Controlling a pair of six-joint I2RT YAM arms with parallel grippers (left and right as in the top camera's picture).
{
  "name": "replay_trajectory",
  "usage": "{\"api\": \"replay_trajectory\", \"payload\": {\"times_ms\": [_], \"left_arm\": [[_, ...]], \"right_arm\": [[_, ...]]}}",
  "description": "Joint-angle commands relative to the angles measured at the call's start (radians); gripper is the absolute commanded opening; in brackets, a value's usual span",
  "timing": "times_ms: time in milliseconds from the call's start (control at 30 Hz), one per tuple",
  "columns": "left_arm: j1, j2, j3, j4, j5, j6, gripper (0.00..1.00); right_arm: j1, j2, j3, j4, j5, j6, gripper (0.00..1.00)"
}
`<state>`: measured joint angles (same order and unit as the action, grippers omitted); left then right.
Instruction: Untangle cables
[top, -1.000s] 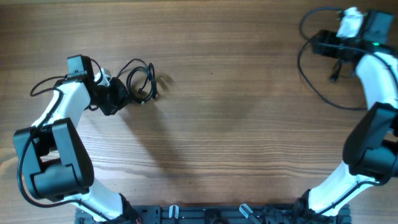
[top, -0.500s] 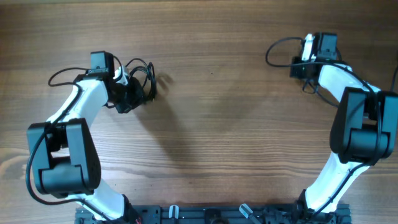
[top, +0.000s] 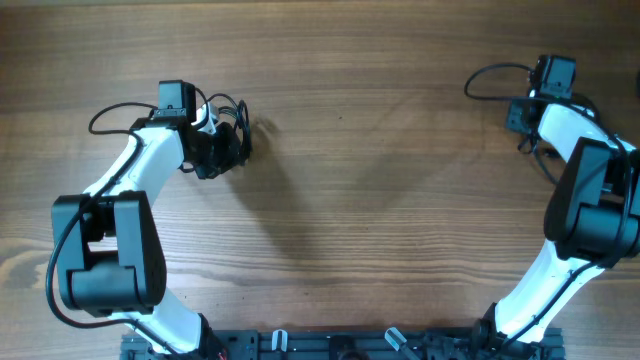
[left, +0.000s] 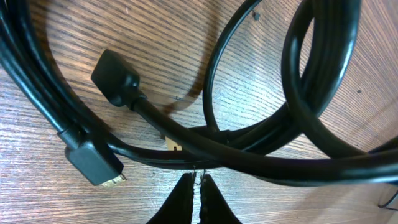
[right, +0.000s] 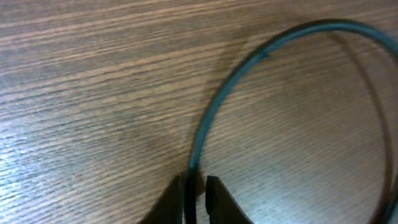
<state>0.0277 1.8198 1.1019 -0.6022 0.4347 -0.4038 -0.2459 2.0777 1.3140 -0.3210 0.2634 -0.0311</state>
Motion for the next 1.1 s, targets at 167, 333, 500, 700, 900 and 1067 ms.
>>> {"api": "replay_trajectory", "payload": {"times_ms": [167, 333, 500, 700, 900, 1067], "left_arm": [[-0.002, -0.025, 0.051, 0.003, -0.009, 0.057, 0.43], [-0.002, -0.082, 0.100, -0.015, -0.017, 0.056, 0.50], [-0.002, -0.109, 0.101, -0.014, -0.164, 0.056, 0.49], [-0.002, -0.105, 0.101, 0.030, -0.276, 0.055, 0.45], [-0.010, -0.034, 0.101, 0.090, -0.271, 0.053, 0.30], [-0.037, 0.050, 0.101, 0.090, -0.242, 0.056, 0.26]], "right_arm": [[0.008, -0.158, 0.147, -0.183, -0.210, 0.010, 0.65], [0.029, -0.189, 0.146, -0.284, -0.529, 0.038, 0.67], [0.101, -0.186, 0.143, -0.374, -0.801, 0.149, 0.68], [0.253, -0.185, 0.129, -0.402, -0.796, 0.165, 0.69], [0.374, -0.185, 0.097, -0.389, -0.787, 0.237, 0.69], [0.448, -0.182, 0.097, -0.386, -0.785, 0.243, 0.69]]}}
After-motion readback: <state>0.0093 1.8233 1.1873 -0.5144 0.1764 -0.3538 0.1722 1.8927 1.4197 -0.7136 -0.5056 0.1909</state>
